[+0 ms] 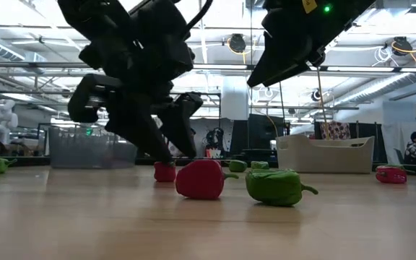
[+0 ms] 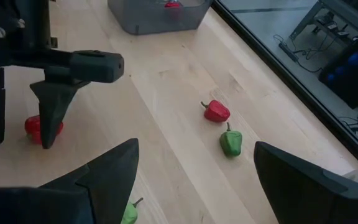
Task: Sort produce into baskets
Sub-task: Put the center red chili pepper into the black bin
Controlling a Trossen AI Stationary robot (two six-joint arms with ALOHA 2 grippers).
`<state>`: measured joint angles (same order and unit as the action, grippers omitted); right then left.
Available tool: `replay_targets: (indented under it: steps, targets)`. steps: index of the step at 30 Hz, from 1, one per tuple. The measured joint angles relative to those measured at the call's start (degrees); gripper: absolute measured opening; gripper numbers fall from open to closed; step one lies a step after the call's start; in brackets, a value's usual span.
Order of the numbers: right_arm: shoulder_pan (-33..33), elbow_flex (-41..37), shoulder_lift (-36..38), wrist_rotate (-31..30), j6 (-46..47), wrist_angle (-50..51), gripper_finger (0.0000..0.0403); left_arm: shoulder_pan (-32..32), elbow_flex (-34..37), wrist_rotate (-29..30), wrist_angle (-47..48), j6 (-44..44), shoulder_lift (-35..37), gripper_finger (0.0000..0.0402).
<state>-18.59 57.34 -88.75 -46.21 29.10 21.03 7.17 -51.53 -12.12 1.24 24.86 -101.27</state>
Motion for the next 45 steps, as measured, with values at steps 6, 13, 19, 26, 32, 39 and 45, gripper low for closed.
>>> replay_targets:
  steps: [6,13,19,26,32,39,45]
  targets:
    - [0.0,0.0,0.0,0.02,0.0,0.16,0.0309,-0.86,-0.01,-1.14,3.26,1.12,0.0,0.0226]
    - [0.0,0.0,0.0,0.01,-0.02,0.16,0.0309,-1.7,0.52,-1.4,3.8,1.16,-0.93,0.0226]
    - [0.0,0.0,0.0,0.01,-0.02,-0.19,0.0309,-1.76,0.27,-2.28,2.9,1.01,-3.47,0.0226]
    - [0.0,0.0,0.0,0.01,-0.17,-0.17,0.0309,-1.72,0.31,-2.24,3.13,0.97,-3.49,0.0212]
    - [0.0,0.0,0.0,0.01,-0.24,-0.19,0.0309,-1.77,0.35,-2.26,3.64,0.79,-3.41,0.0155]
    - [0.0,0.0,0.0,0.01,-0.24,-0.24,0.0309,-1.85,-3.47,-0.46,12.63,-2.0,-2.41,0.0104]
    - [0.02,0.0,0.0,-0.01,-0.24,-0.8,0.0309,-2.27,-11.13,8.65,31.13,-0.82,4.16,0.0109]
